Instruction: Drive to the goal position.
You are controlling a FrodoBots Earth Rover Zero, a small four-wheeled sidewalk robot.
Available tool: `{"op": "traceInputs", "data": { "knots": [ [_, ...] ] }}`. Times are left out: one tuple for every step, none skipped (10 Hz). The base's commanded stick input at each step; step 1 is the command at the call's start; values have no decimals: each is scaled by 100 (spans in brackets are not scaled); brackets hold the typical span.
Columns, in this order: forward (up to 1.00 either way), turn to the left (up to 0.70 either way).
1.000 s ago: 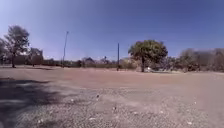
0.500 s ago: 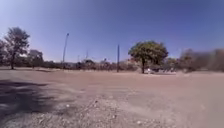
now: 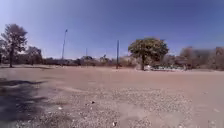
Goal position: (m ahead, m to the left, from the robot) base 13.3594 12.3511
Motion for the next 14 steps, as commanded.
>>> {"op": "traceInputs", "data": {
  "knots": [
    [50,6],
    [50,31],
    [50,50],
    [50,50],
    [50,48],
    [50,32],
    [50,0],
    [50,0],
    [50,0],
    [50,0],
    [50,0],
    [50,0],
    [50,0],
    [50,0]
  ]
}}
